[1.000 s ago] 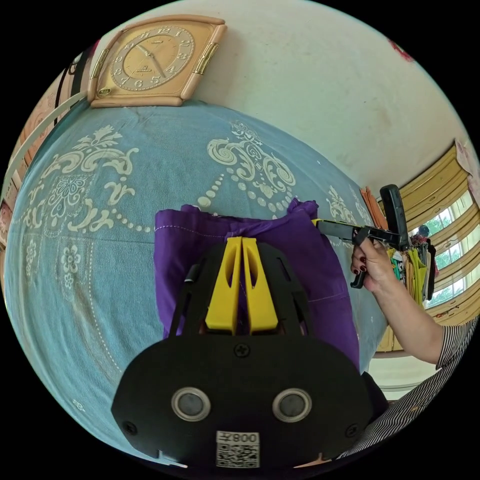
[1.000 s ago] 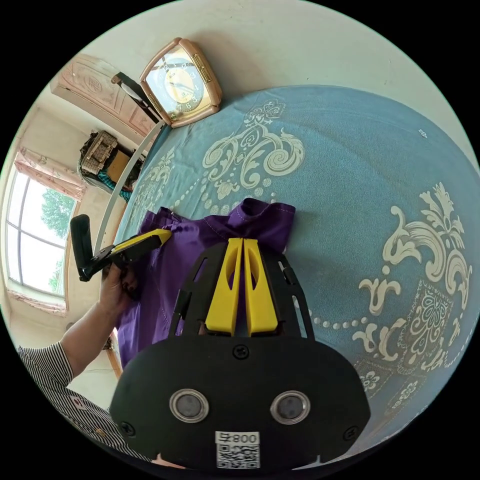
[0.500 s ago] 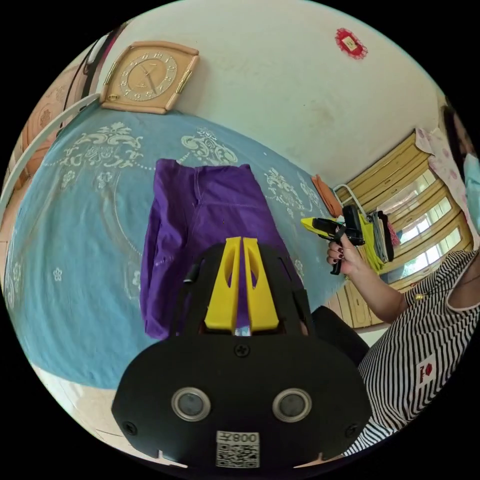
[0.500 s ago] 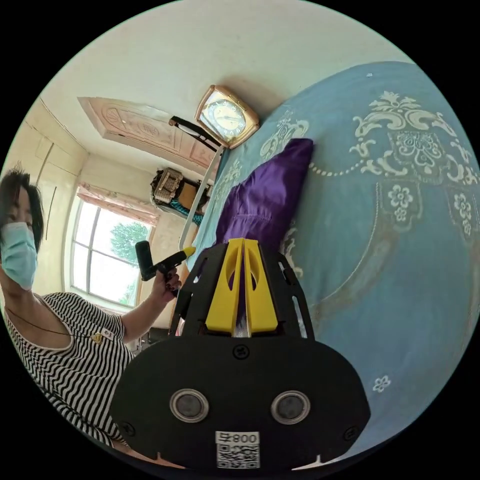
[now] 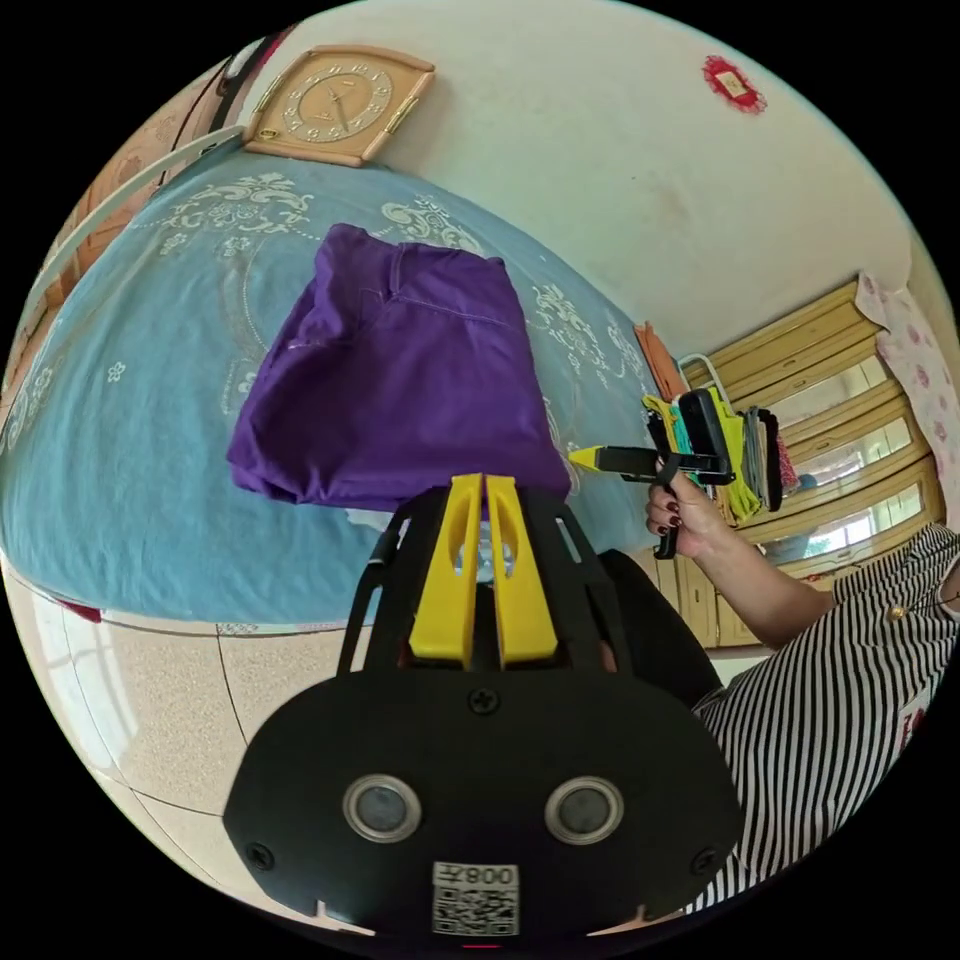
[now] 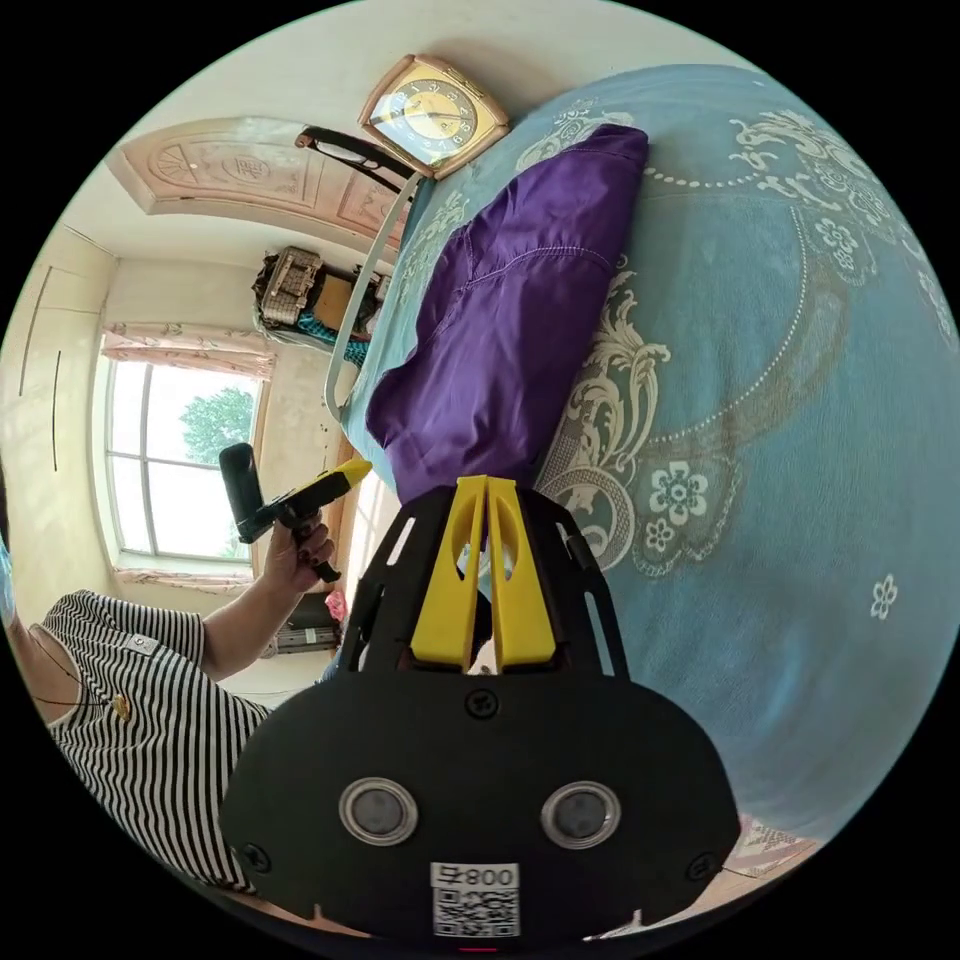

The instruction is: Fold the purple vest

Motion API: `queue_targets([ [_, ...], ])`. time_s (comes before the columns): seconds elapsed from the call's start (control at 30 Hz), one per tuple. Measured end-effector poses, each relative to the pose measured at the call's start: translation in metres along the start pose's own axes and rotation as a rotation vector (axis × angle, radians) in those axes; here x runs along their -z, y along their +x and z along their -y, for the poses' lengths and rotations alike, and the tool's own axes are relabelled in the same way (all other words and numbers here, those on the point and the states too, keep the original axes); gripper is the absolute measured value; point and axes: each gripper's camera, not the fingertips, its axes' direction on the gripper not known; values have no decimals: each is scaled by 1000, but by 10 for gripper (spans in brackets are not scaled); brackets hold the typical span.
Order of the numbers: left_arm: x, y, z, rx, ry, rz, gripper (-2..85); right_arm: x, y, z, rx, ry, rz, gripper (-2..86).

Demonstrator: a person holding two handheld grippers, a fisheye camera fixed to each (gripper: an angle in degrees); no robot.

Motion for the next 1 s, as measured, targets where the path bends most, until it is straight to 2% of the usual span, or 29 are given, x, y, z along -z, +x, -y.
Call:
queue_targets([
  [0.13,-47,15,-12,-26,-155,-65,60,-7,17,-32,-78,12,114,8],
  [0.33,-75,29,-13,-62,-201,-54,65,-13,40,-52,-158,5,207,56],
  [0.57,-61,24,-45,-67,-160,-119,22,-33,78,-64,-289,7,424,112],
  [1.0,-35,5,-86,-59,-128,-202,7,-56,94,-73,-337,-4,587,118],
])
